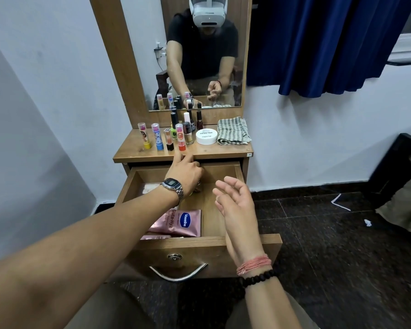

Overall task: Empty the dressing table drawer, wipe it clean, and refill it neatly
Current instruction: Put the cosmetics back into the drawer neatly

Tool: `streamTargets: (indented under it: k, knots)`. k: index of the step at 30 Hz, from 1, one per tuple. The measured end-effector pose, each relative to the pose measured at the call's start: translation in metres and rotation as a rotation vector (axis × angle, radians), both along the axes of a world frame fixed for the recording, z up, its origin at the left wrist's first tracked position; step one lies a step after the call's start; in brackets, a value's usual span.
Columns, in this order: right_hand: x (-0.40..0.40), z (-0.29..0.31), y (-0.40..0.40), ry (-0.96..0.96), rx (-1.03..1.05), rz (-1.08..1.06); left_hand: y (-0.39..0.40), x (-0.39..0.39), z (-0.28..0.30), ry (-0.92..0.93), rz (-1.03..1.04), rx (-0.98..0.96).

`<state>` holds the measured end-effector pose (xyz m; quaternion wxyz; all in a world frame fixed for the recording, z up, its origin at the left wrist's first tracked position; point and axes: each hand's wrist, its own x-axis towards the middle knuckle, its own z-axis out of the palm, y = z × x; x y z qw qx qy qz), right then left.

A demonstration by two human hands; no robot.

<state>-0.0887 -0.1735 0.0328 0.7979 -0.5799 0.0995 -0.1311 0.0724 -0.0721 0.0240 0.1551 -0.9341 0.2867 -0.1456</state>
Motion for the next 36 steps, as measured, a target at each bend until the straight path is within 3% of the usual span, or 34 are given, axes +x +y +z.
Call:
streamTargets:
  k: [12, 17, 21, 27, 36]
  knots:
    - [0.001, 0.000, 0.000, -0.001, 0.004, 0.009, 0.004, -0.008, 0.009, -0.017, -0.092, -0.011]
    - [0.002, -0.001, 0.001, -0.007, 0.010, 0.005, -0.003, -0.017, 0.042, -0.126, -0.211, -0.128]
    - [0.000, -0.001, 0.001, -0.011, 0.001, 0.007, -0.013, 0.002, 0.083, -0.143, -0.116, -0.173]
    - [0.001, 0.000, -0.002, 0.004, 0.019, 0.026, -0.038, 0.047, 0.116, -0.016, -0.014, 0.049]
    - [0.003, -0.004, -0.004, 0.016, 0.026, 0.034, -0.064, 0.075, 0.110, 0.137, 0.049, 0.477]
